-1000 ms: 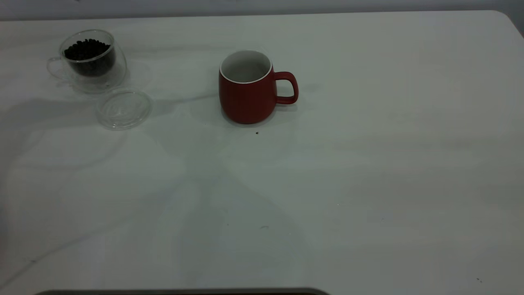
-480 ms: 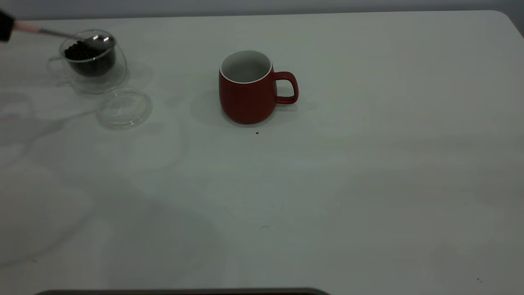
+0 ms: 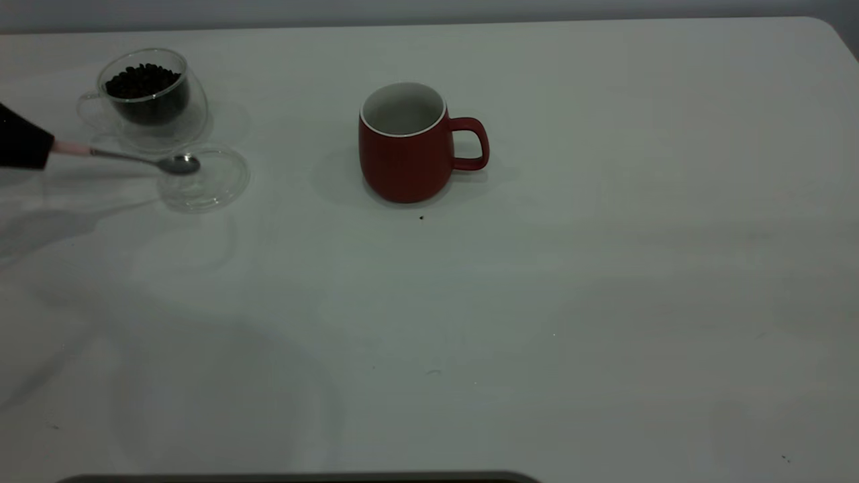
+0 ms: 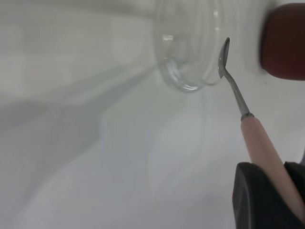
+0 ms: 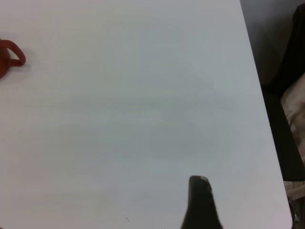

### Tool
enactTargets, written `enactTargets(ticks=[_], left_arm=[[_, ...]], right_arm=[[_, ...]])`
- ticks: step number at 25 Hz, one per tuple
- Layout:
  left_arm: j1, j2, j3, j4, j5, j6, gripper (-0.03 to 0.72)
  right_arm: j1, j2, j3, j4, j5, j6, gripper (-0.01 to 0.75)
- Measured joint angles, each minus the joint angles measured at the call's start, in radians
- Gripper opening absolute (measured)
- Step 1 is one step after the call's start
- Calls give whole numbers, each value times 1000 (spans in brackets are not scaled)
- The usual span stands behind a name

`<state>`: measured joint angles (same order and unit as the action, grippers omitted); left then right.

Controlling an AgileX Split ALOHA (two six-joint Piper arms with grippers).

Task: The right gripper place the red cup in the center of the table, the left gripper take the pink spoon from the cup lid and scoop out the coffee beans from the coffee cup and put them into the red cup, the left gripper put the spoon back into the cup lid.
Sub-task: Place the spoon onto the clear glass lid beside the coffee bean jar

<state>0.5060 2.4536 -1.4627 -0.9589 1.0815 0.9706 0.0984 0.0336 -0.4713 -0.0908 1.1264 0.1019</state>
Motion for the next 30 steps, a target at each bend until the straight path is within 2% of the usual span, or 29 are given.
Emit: enactTargets(ticks=[12, 23, 26, 30], left_arm=[[-44, 55, -1, -55, -67, 41, 129], [-47, 81, -1, -123, -90, 37, 132], [-47, 81, -1, -123, -96, 34, 164], [-47, 82, -1, -120, -121, 34, 263]], right_arm=[[0, 0, 0, 0, 0, 0, 579], [0, 0, 0, 0, 0, 0, 579], [0, 0, 0, 0, 0, 0, 579], [0, 0, 0, 0, 0, 0, 579]])
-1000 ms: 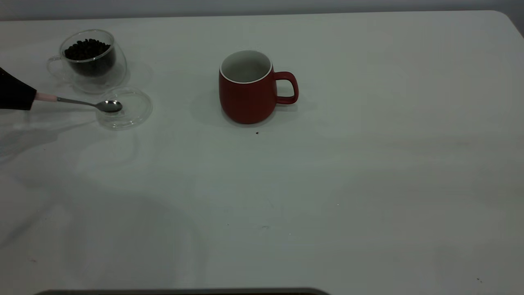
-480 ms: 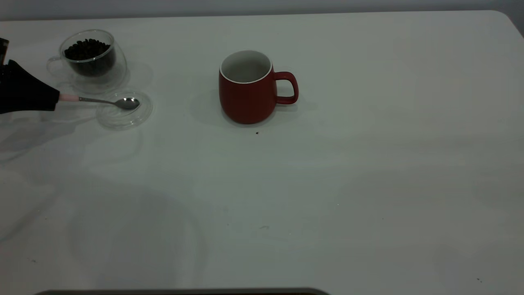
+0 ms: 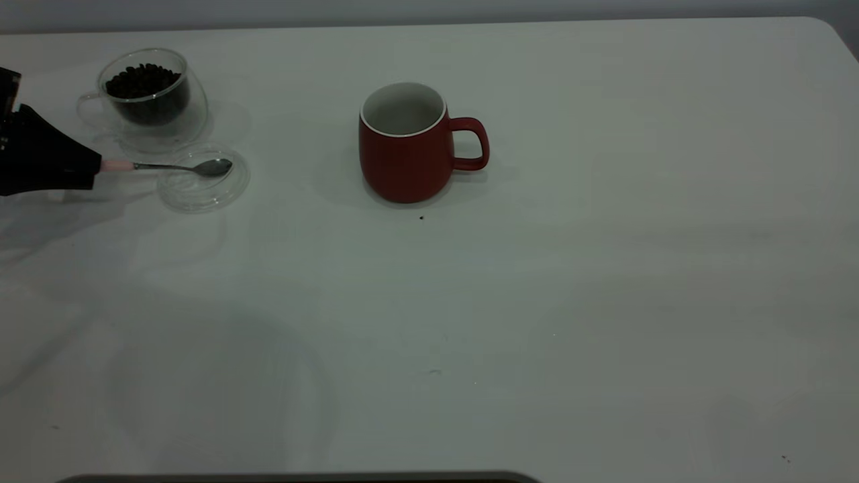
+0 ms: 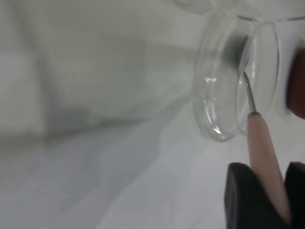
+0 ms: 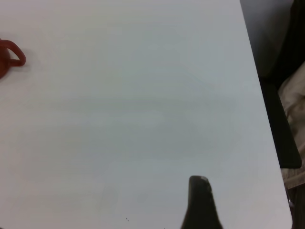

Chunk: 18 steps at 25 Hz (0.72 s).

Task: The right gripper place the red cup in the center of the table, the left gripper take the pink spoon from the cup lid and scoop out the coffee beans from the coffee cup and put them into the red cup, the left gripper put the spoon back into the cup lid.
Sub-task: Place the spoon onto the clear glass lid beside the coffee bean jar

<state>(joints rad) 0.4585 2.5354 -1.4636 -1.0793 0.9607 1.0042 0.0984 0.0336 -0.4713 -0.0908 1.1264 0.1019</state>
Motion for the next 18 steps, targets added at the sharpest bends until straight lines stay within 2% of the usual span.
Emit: enactTargets(ticks=[4, 14, 18], left_arm=[[0, 0, 0, 0, -25, 0, 338], [0, 1, 0, -3, -56, -29, 467], [29, -29, 0, 4, -50, -34, 489]], right_arm=[[0, 0, 0, 0, 0, 0, 579], [0, 0, 0, 0, 0, 0, 579], [0, 0, 0, 0, 0, 0, 579]])
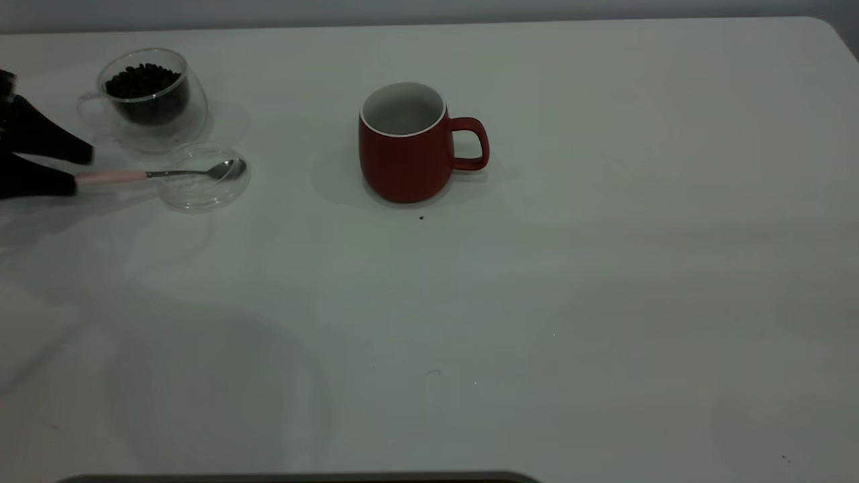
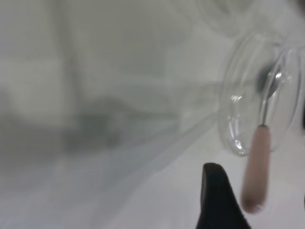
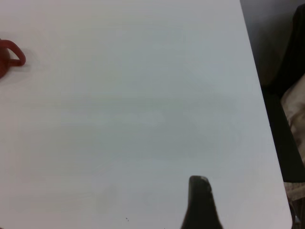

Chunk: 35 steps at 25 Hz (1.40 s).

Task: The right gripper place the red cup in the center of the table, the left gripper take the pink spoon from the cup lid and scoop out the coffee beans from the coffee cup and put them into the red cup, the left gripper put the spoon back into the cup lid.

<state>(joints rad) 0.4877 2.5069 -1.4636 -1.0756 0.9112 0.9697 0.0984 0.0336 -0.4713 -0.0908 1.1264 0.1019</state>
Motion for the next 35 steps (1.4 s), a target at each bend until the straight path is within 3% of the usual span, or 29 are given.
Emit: enactTargets(ticks=[4, 9, 13, 19, 26, 35], left_arm=[[53, -94, 0, 6, 60, -75, 490], [53, -272, 0, 88, 158, -189, 490], [3, -447, 0, 312, 223, -380, 490], [-155, -731, 36, 707, 259, -647, 490], [-341, -1078, 222, 839, 259, -707, 490], [-355, -1534, 665, 911, 231, -729, 490]], right_arm=[[0, 0, 0, 0, 0, 0, 579], [0, 0, 0, 0, 0, 0, 579], [0, 0, 0, 0, 0, 0, 579], [0, 0, 0, 0, 0, 0, 579], [0, 0, 0, 0, 0, 0, 579], [0, 0, 0, 0, 0, 0, 579]])
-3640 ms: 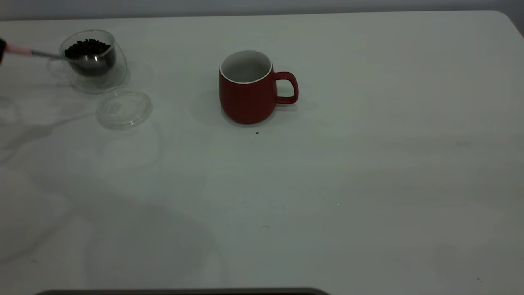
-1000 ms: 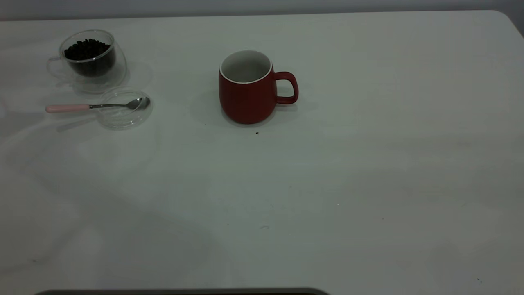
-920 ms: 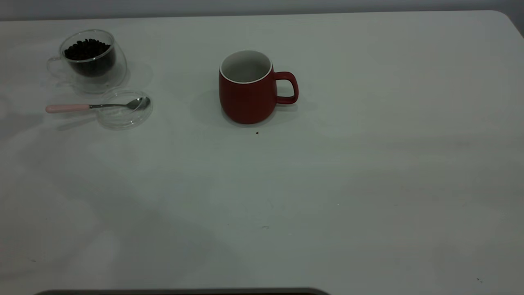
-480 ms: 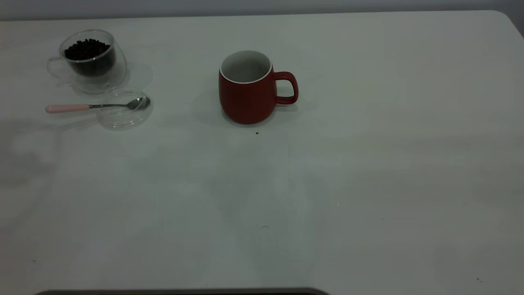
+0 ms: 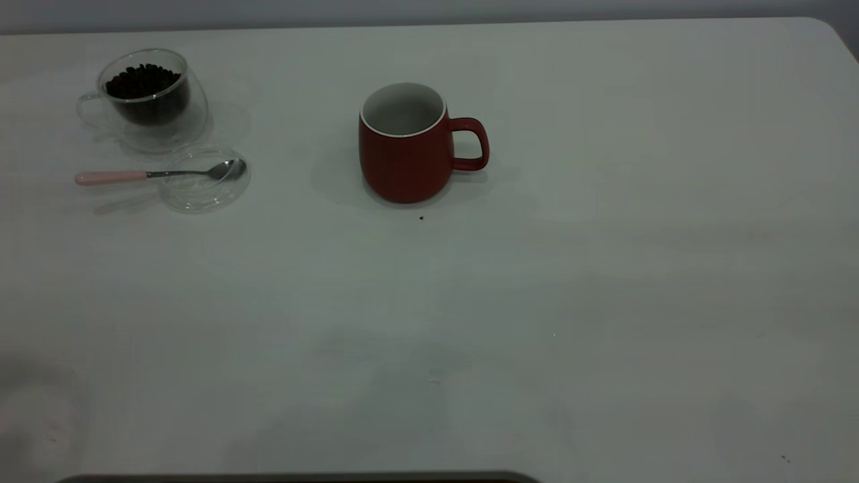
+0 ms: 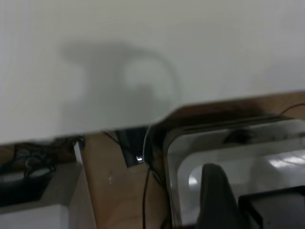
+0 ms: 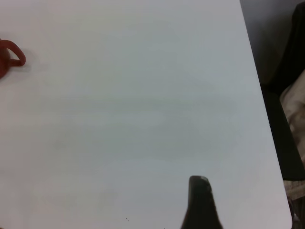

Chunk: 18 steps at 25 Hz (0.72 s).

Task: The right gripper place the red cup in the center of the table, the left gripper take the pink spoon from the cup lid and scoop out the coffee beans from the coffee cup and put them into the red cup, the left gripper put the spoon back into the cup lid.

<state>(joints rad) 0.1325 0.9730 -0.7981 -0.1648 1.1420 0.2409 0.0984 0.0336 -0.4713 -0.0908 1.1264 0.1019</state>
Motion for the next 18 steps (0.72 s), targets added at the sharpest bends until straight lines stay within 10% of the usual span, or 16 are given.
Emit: enactTargets(ticks=[7, 18], left_arm=[[-63, -335, 289, 51, -51, -45, 490], [-113, -785, 312, 130, -24, -142, 490]], right_arm=[[0, 0, 0, 0, 0, 0, 579], [0, 0, 0, 0, 0, 0, 579]])
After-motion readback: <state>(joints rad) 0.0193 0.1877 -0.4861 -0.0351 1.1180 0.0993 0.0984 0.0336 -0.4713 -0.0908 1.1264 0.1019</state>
